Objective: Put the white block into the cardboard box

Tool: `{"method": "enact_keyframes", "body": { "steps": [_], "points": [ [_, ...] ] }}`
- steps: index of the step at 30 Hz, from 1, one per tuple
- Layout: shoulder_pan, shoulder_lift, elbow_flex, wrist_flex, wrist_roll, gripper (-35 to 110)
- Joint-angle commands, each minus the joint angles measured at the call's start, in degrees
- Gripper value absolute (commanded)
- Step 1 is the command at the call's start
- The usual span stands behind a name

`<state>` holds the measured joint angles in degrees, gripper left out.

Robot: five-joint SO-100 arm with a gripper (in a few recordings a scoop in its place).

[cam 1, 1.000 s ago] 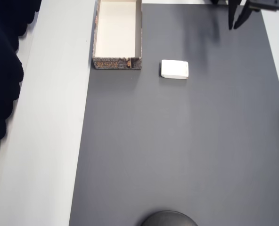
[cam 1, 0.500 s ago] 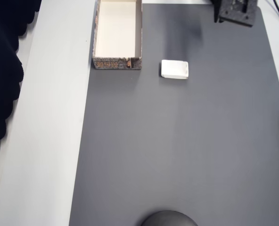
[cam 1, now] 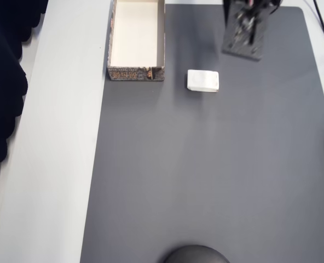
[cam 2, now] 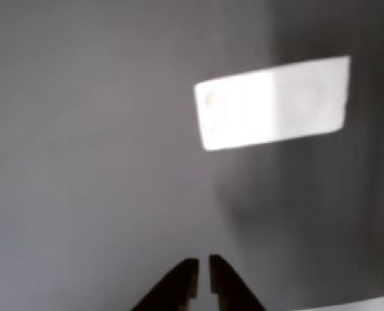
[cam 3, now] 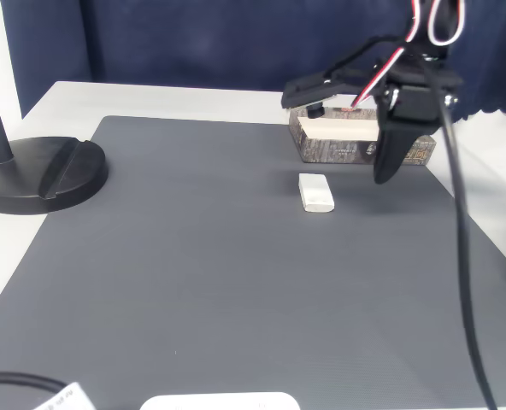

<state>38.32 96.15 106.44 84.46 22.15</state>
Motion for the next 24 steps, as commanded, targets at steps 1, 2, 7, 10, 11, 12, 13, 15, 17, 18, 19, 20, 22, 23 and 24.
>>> {"method": "enact_keyframes", "body": {
  "steps": [1, 2, 7, 10, 11, 12, 13, 15, 17, 18, 19, 20, 22, 23, 24],
  "points": [
    [2.6, -4.4, -10.5, 0.7, 4.0, -2],
    [2.8, -5.8, -12.3, 0.7, 4.8, -2],
    [3.3, -11.9, -18.8, 0.6, 6.0, -2],
    [2.9, -14.1, -20.8, -0.4, 7.2, -2],
    [2.7, -14.7, -21.4, -0.4, 7.2, -2],
    [2.5, -15.4, -22.1, -0.4, 7.4, -2],
    [2.3, -16.0, -22.7, -0.4, 7.5, -2],
    [1.8, -17.2, -23.9, -0.4, 7.6, -2],
    [1.6, -18.3, -25.1, -0.4, 7.7, -2],
    [1.4, -18.6, -25.7, -0.4, 7.8, -2],
    [1.2, -19.0, -26.0, -0.4, 7.9, -2],
    [1.1, -19.3, -26.3, -0.4, 7.9, -2],
    [1.1, -19.8, -26.6, -0.4, 7.9, -2],
    [1.0, -20.0, -26.7, -0.4, 7.9, -2],
    [1.0, -20.0, -26.7, -0.4, 7.9, -2]
  ]
}}
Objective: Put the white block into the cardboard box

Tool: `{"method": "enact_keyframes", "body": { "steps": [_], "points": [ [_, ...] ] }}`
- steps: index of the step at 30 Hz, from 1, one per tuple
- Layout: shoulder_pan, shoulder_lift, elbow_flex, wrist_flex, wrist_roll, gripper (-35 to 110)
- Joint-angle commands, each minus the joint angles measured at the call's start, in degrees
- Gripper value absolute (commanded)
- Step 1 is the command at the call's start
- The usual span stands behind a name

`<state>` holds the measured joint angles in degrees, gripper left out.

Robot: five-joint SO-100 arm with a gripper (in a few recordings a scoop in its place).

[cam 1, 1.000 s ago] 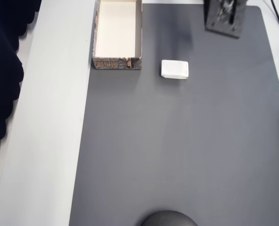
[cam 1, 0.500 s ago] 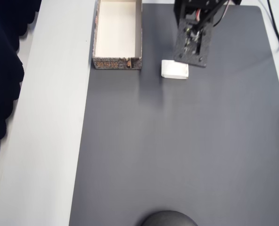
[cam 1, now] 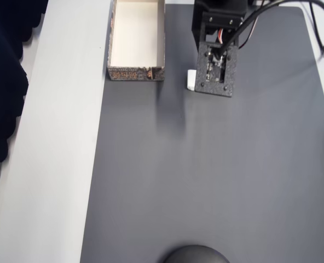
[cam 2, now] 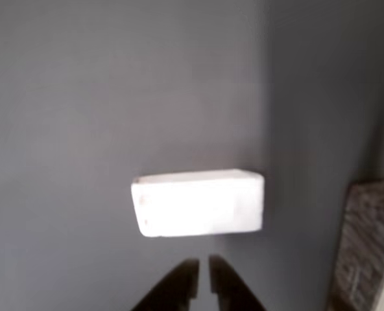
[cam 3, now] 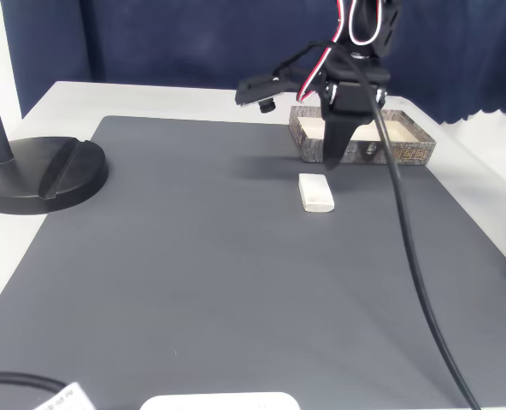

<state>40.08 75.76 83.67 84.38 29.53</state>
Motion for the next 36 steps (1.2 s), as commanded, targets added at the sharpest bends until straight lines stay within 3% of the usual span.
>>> {"method": "enact_keyframes", "body": {
  "steps": [1, 4, 9, 20, 32, 36],
  "points": [
    [-0.9, 0.3, -4.0, -0.2, 1.1, -2],
    [-1.1, 0.4, -4.0, 0.8, 8.7, -2],
    [-1.7, 0.4, -4.0, 1.1, 35.8, -2],
    [0.3, 0.4, -3.3, 0.4, 70.2, -2],
    [1.0, 0.7, -3.9, 0.8, 74.5, -2],
    [1.1, 0.7, -4.5, 0.7, 88.1, -2]
  ]
}}
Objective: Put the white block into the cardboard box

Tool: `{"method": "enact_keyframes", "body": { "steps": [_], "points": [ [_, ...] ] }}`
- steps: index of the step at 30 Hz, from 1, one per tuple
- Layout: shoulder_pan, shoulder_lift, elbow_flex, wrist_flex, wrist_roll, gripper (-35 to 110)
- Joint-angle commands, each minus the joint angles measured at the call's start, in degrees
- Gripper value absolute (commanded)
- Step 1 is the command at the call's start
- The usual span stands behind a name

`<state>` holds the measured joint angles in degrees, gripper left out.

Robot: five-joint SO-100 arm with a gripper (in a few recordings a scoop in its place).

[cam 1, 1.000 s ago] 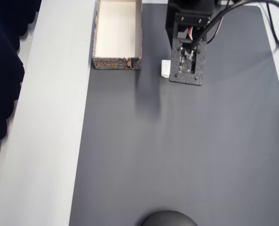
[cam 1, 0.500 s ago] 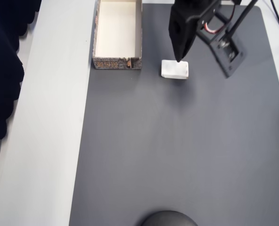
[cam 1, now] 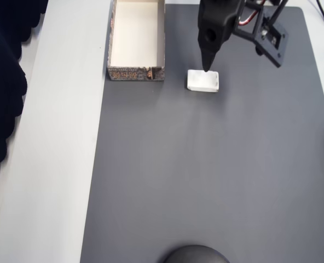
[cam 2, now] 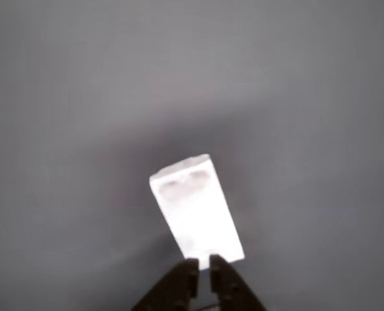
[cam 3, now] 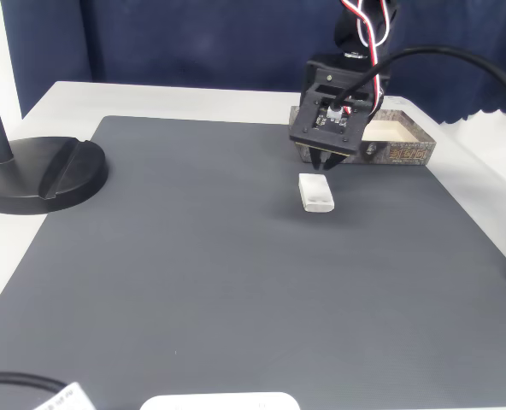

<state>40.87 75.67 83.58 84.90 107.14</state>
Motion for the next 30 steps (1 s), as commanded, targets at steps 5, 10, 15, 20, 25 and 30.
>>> {"method": "enact_keyframes", "body": {
  "steps": [5, 10, 15, 20, 25, 30],
  "points": [
    [0.8, 0.7, -4.3, 0.1, 17.3, -1],
    [0.8, 0.6, -4.4, -0.1, 22.1, 0],
    [0.9, 0.5, -4.4, -0.5, 23.6, 8],
    [0.3, 0.5, -4.4, -1.9, 23.2, 27],
    [0.2, 0.5, -4.4, -2.7, 21.3, 36],
    [0.1, 0.4, -4.4, -3.1, 20.4, 38]
  ]
}}
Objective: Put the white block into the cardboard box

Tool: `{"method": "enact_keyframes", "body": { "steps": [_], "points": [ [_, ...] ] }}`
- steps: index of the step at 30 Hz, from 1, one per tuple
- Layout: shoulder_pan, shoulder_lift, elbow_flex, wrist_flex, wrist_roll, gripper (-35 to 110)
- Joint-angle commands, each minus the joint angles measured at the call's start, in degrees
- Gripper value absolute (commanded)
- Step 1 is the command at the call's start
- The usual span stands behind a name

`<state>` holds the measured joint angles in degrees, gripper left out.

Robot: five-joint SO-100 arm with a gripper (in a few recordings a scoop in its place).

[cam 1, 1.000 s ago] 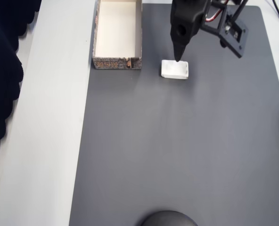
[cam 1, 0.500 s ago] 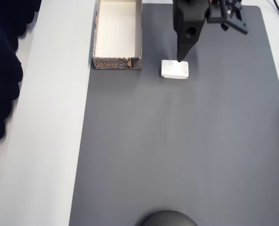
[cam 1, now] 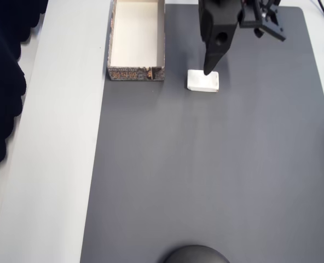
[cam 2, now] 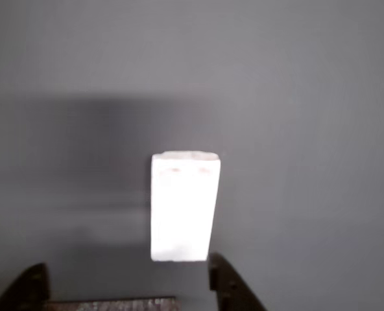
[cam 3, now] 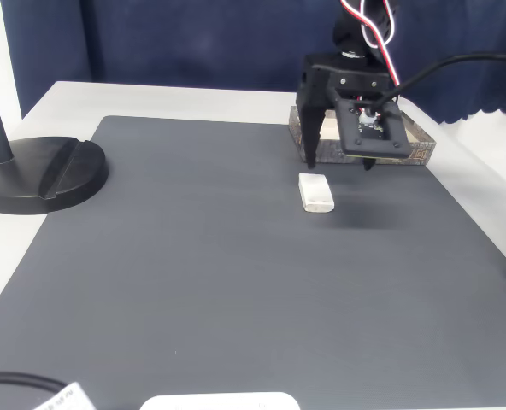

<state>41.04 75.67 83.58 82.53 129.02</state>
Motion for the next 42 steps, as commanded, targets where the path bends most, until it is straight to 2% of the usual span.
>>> {"method": "enact_keyframes", "body": {
  "steps": [1, 16, 42],
  "points": [
    [-0.2, 0.4, -4.4, -1.0, -1.8, 38],
    [-1.0, 0.7, -0.8, -6.9, -6.8, 38],
    [-2.5, -1.6, 6.1, -14.9, -7.4, 36]
  ]
}}
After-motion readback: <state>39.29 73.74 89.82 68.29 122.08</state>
